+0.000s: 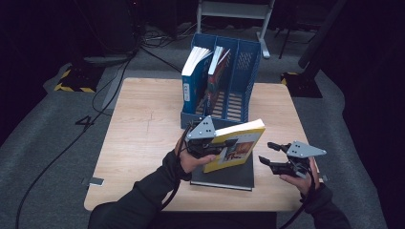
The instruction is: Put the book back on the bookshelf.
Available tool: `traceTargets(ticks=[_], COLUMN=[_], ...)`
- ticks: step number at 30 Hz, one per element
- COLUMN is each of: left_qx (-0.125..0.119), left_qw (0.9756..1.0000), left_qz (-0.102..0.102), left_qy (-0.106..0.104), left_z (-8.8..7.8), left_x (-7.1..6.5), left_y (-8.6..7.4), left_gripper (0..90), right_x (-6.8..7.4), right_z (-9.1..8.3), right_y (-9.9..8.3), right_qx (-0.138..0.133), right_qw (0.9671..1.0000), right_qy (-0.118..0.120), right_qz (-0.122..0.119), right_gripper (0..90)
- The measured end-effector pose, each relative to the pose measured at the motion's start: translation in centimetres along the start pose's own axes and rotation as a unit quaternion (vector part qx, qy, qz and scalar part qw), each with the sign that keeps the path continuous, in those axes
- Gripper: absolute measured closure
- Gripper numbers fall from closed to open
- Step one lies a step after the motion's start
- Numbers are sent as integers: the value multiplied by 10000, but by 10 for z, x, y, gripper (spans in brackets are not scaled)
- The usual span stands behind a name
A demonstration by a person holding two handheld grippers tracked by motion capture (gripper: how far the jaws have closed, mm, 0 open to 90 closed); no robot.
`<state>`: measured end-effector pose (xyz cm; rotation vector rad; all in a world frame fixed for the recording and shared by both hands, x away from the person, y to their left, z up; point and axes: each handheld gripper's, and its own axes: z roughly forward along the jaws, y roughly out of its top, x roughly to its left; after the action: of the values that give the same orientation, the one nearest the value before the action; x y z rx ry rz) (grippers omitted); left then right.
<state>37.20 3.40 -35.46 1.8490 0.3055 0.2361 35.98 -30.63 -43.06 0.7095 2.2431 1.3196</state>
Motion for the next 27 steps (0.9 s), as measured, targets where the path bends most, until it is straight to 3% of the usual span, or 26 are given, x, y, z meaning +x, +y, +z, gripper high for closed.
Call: traceTargets(ticks=[8,11,14,23,27], left_qx=[-63,-82,-103,-211,-227], left_qw=[9996,9994,9992,9978,9955], left_qz=[16,-20,-45,-68,-74], left_qy=[273,331,384,617,914], left_z=[-1,-1,-1,-6,-8], left_x=[7,10,14,24,31], left_y=[7,8,10,17,23], left_gripper=[752,752,752,752,751], right_x=[-26,-30,-36,-45,-43], right_z=[-9,-9,-6,2,6], right_y=[-22,-28,-35,-49,-50], right_qx=[228,278,527,807,889], right_qw=[9980,9973,9961,9927,9926], right_qy=[-432,-483,-573,-554,-498], right_qz=[413,469,423,700,654], right_gripper=[359,357,339,310,310])
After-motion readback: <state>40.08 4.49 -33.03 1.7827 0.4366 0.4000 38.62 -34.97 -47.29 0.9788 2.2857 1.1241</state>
